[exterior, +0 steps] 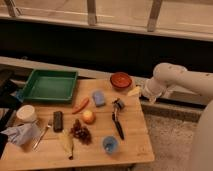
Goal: Place banana in table surface
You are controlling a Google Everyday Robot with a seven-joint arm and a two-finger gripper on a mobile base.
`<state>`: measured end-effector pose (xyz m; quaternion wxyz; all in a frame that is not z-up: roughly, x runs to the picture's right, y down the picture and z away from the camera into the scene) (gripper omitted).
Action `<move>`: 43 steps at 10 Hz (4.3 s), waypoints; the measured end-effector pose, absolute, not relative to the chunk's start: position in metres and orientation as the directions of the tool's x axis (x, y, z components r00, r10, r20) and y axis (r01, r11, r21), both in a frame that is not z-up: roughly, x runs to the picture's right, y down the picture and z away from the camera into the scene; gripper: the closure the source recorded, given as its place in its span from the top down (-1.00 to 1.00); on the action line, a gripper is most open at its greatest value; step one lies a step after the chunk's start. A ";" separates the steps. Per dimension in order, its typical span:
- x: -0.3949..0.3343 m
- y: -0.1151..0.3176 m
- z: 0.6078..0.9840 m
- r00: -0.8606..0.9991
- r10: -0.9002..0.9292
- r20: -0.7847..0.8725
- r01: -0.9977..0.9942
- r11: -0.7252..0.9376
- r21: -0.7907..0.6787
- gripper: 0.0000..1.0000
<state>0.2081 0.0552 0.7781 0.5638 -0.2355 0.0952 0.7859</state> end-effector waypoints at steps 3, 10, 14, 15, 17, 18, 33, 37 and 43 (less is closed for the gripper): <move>0.206 0.055 0.779 -0.250 0.841 -0.479 -0.932 -0.344 -0.118 0.60; 0.207 0.056 0.779 -0.251 0.841 -0.480 -0.931 -0.345 -0.117 0.60; 0.207 0.056 0.779 -0.251 0.841 -0.480 -0.932 -0.344 -0.117 0.60; 0.207 0.056 0.779 -0.251 0.841 -0.480 -0.931 -0.345 -0.117 0.60; 0.207 0.056 0.779 -0.251 0.841 -0.480 -0.932 -0.344 -0.117 0.60; 0.207 0.056 0.779 -0.251 0.841 -0.480 -0.931 -0.345 -0.117 0.60; -0.096 0.128 0.694 0.425 0.826 -0.371 -0.813 0.168 -0.558 0.60; -0.097 0.128 0.694 0.429 0.825 -0.367 -0.811 0.172 -0.559 0.60; -0.153 0.115 0.696 0.512 0.800 -0.313 -0.762 0.255 -0.595 0.60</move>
